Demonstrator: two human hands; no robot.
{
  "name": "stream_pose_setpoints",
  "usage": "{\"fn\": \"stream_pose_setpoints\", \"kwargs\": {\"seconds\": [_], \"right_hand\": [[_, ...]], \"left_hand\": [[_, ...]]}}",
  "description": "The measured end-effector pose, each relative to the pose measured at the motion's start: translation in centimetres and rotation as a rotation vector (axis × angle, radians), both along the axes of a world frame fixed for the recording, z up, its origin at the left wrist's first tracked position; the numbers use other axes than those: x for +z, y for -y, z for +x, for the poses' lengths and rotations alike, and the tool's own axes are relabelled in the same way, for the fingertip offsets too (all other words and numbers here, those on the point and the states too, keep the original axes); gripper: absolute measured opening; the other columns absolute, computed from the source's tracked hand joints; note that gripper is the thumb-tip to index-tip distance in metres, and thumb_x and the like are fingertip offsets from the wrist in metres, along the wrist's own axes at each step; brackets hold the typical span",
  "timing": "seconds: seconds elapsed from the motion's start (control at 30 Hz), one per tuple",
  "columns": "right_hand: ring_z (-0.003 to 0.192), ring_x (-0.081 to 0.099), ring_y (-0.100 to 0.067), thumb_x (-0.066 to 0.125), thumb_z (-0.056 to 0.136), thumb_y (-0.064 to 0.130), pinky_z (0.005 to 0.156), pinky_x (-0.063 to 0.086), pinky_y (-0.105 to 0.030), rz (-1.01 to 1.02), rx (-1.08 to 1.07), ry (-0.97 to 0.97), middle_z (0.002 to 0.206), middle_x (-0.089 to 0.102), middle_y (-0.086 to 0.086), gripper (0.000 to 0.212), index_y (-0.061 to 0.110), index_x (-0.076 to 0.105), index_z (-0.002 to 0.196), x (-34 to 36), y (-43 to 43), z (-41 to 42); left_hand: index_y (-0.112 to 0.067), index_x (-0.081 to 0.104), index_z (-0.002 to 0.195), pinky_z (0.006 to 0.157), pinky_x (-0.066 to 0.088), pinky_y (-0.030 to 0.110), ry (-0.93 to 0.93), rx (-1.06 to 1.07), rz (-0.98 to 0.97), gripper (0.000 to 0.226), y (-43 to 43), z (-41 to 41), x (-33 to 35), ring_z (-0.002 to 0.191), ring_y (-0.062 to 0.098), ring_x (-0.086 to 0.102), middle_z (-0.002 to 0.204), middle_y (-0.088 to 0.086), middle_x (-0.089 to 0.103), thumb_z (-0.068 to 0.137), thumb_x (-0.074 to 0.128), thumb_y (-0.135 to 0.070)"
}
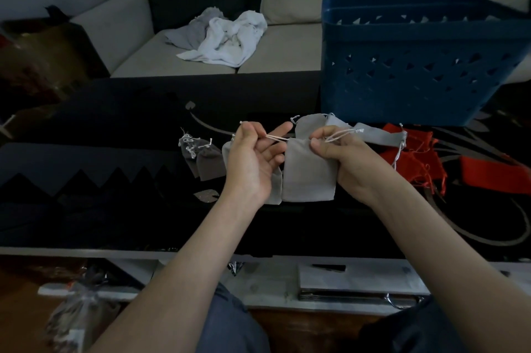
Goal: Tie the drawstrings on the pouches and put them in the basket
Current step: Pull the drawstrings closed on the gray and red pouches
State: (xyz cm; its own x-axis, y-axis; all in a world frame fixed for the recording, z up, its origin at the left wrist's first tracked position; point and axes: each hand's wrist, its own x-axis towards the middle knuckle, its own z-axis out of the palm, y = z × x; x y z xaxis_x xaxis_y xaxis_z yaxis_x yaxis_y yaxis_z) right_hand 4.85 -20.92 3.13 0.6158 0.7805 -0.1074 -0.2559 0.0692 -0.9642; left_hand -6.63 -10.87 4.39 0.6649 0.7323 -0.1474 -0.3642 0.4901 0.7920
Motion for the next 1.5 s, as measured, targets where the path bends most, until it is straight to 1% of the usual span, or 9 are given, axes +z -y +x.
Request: {"fn": "stream_pose_setpoints", "kwargs": {"seconds": [0.2, 0.33, 0.47, 0.57, 0.73, 0.9, 1.03, 1.27, 1.5], "right_hand": [[0.081, 0.062, -0.012, 0.043, 0.100, 0.019, 0.078, 0.051, -0.028, 0.048, -0.086, -0.232, 0.083, 0.068, -0.001, 0.022, 0.014, 0.063, 0.090, 0.2, 0.3, 0.6], [0.098, 0.062, -0.017, 0.046, 0.098, 0.022, 0.088, 0.050, -0.031, 0.047, -0.061, -0.238, 0.101, 0.068, -0.005, 0.018, 0.016, 0.064, 0.098, 0.2, 0.4, 0.8], [0.106, 0.063, -0.019, 0.054, 0.094, 0.026, 0.087, 0.051, -0.031, 0.071, -0.082, -0.273, 0.113, 0.067, -0.010, 0.030, 0.006, 0.062, 0.114, -0.1, 0.1, 0.8], [0.100, 0.065, -0.016, 0.056, 0.093, 0.026, 0.079, 0.051, -0.026, 0.049, -0.145, -0.309, 0.104, 0.069, -0.007, 0.021, 0.008, 0.066, 0.100, -0.1, 0.1, 0.8], [0.076, 0.061, -0.010, 0.049, 0.097, 0.021, 0.070, 0.049, -0.024, 0.104, -0.191, -0.300, 0.079, 0.064, 0.000, 0.021, 0.013, 0.061, 0.081, -0.5, 0.0, 1.0], [0.088, 0.060, -0.017, 0.038, 0.101, 0.018, 0.094, 0.048, -0.033, 0.295, -0.218, -0.447, 0.087, 0.063, -0.006, 0.026, 0.011, 0.052, 0.080, -1.2, -0.4, 1.2], [0.070, 0.060, -0.018, 0.032, 0.102, 0.011, 0.088, 0.052, -0.035, 0.463, -0.244, -0.550, 0.059, 0.055, -0.004, 0.034, 0.009, 0.047, 0.071, -0.5, 0.0, 1.3], [0.050, 0.038, -0.011, 0.037, 0.101, 0.010, 0.055, 0.040, -0.027, 0.195, -0.043, 0.325, 0.053, 0.040, 0.004, 0.025, 0.015, 0.054, 0.084, 0.3, 0.8, -0.8], [0.047, 0.049, 0.001, 0.047, 0.095, -0.001, 0.051, 0.038, -0.011, 0.027, 0.023, 0.572, 0.061, 0.052, -0.005, 0.010, 0.007, 0.052, 0.091, 0.6, 0.1, -2.1]], "left_hand": [[-0.010, 0.051, 0.080, 0.041, 0.040, 0.018, -0.016, 0.078, -0.094, 0.039, -0.6, 0.3, -0.2, 0.043, 0.008, 0.045, 0.059, 0.003, 0.051, 0.103, 0.032, -0.035], [-0.003, 0.060, 0.095, 0.053, 0.049, 0.016, -0.019, 0.005, -0.137, 0.035, -0.6, 0.2, -0.1, 0.054, 0.006, 0.054, 0.071, 0.003, 0.054, 0.101, 0.039, -0.029], [0.003, 0.062, 0.099, 0.070, 0.055, 0.014, -0.023, -0.108, -0.096, 0.019, -0.4, 0.1, 0.1, 0.077, 0.008, 0.066, 0.094, 0.010, 0.064, 0.098, 0.043, -0.001], [0.005, 0.062, 0.100, 0.070, 0.056, 0.017, 0.000, -0.155, -0.098, 0.023, -0.4, -0.1, 0.0, 0.085, 0.014, 0.071, 0.091, 0.013, 0.071, 0.097, 0.040, 0.007], [-0.004, 0.063, 0.092, 0.053, 0.052, 0.014, -0.071, -0.180, 0.033, 0.023, -0.3, -0.4, 0.0, 0.060, 0.006, 0.067, 0.079, 0.006, 0.074, 0.099, 0.044, -0.015], [-0.013, 0.060, 0.079, 0.039, 0.036, 0.015, -0.168, -0.181, 0.158, 0.031, -0.3, -0.5, -0.2, 0.043, 0.004, 0.049, 0.065, -0.003, 0.068, 0.098, 0.046, -0.032], [-0.015, 0.054, 0.070, 0.034, 0.024, 0.014, -0.193, -0.169, 0.144, 0.037, -1.1, -0.5, -0.3, 0.034, 0.003, 0.035, 0.051, -0.006, 0.051, 0.099, 0.044, -0.035], [-0.010, 0.063, 0.087, 0.040, 0.021, 0.015, -0.341, -0.233, 0.327, 0.037, -0.8, -0.2, -1.0, 0.038, 0.002, 0.026, 0.041, -0.011, 0.032, 0.103, 0.036, -0.030], [-0.015, 0.061, 0.075, 0.051, 0.023, 0.025, -0.417, -0.380, 0.517, 0.077, 1.0, 0.2, -0.5, 0.049, 0.007, 0.030, 0.058, -0.002, 0.038, 0.081, 0.017, -0.077]]}}
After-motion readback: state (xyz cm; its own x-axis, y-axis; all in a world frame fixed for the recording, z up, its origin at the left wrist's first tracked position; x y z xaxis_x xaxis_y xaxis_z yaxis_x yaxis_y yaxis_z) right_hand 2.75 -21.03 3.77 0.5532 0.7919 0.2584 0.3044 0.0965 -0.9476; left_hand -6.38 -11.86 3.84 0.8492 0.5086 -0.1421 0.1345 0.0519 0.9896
